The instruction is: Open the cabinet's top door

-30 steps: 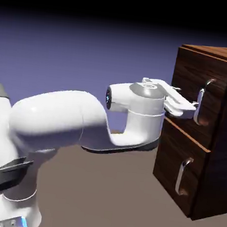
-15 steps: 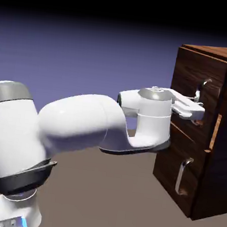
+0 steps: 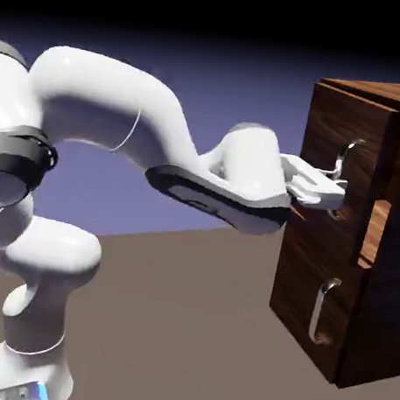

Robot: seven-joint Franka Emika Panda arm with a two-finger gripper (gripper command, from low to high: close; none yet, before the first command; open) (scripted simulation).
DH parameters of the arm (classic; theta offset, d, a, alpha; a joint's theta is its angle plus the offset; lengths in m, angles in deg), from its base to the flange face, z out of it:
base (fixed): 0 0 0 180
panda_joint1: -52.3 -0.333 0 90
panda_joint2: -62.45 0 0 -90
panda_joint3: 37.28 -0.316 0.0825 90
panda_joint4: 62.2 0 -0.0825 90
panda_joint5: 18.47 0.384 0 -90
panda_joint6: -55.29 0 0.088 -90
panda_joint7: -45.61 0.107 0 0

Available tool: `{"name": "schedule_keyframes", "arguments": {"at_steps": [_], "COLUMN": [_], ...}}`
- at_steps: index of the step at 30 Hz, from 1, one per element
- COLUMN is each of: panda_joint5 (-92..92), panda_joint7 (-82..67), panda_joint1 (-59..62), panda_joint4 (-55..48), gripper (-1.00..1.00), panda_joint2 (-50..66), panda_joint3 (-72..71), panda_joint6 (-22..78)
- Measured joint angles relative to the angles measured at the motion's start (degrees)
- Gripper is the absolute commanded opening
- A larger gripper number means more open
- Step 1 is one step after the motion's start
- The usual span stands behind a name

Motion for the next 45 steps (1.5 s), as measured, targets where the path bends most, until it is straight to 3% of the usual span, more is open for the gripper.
{"name": "schedule_keyframes", "arguments": {"at_steps": [19, 34, 45], "panda_joint5": [-0.3, 34.8, 62.1], "panda_joint7": [23.3, -1.4, -14.9], "panda_joint1": [39.4, 50.0, 49.4], "panda_joint4": [1.9, 13.9, 18.7], "gripper": [-1.0, -1.0, -1.0], "panda_joint2": [10.7, 0.0, -5.3], "panda_joint3": [-37.6, -54.9, -67.4], "panda_joint6": [-1.9, 7.3, 21.5]}}
